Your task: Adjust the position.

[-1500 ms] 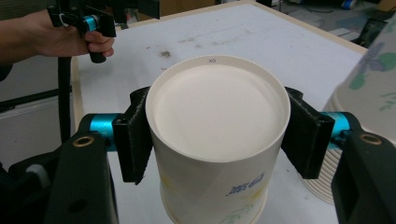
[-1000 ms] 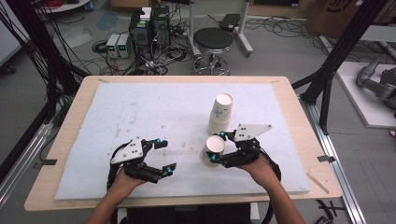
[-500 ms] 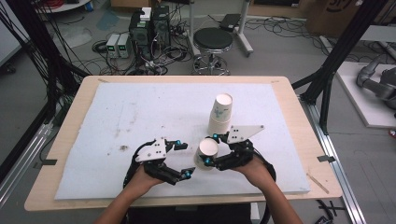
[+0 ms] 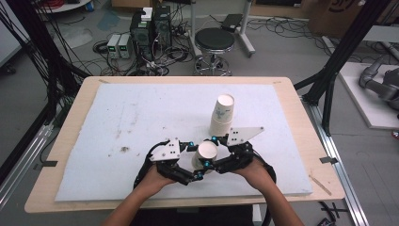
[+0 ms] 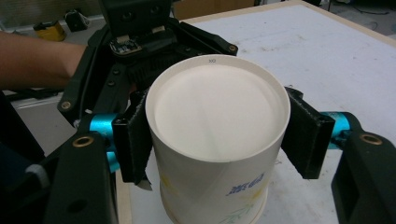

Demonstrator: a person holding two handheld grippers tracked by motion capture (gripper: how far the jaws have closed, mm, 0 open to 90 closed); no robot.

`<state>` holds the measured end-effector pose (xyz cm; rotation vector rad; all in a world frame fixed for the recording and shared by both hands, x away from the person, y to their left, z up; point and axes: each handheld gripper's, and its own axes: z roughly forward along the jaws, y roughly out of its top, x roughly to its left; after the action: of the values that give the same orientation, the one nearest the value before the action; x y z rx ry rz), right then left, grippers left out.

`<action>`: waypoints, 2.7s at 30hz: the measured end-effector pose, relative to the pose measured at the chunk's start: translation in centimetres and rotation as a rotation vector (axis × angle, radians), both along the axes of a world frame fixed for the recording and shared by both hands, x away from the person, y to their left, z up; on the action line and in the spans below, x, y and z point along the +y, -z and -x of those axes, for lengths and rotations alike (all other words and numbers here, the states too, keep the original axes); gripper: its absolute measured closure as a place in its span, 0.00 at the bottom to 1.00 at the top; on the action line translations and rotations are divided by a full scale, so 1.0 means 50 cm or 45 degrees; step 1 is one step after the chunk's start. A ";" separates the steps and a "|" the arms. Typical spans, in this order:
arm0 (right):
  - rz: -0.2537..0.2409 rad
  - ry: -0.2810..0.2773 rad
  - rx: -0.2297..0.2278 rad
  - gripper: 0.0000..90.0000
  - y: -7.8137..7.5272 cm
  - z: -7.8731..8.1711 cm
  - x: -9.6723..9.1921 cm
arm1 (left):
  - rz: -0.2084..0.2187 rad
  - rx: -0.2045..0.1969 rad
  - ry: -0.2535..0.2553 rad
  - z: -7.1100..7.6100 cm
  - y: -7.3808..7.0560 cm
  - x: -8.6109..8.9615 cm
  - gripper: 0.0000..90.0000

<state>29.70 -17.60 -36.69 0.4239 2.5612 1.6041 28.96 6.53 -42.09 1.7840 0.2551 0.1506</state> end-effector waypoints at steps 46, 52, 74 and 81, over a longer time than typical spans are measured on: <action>0.246 -0.130 -0.035 0.21 -0.005 0.002 0.025 | -0.728 0.028 0.141 -0.009 -0.085 -0.020 0.37; 0.270 -0.133 -0.044 0.21 -0.003 0.002 0.023 | -0.807 0.015 0.147 -0.013 -0.092 -0.021 0.37; 0.412 -0.282 -0.063 0.40 0.015 0.003 0.051 | -0.927 0.015 0.282 -0.013 -0.095 -0.024 0.37; 0.411 -0.275 -0.056 0.40 0.016 0.001 0.045 | -0.779 0.002 0.248 -0.015 -0.086 -0.003 0.22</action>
<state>29.68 -15.34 -37.49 0.0844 2.8412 1.1992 29.72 6.40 -37.80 2.4040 0.0302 0.0913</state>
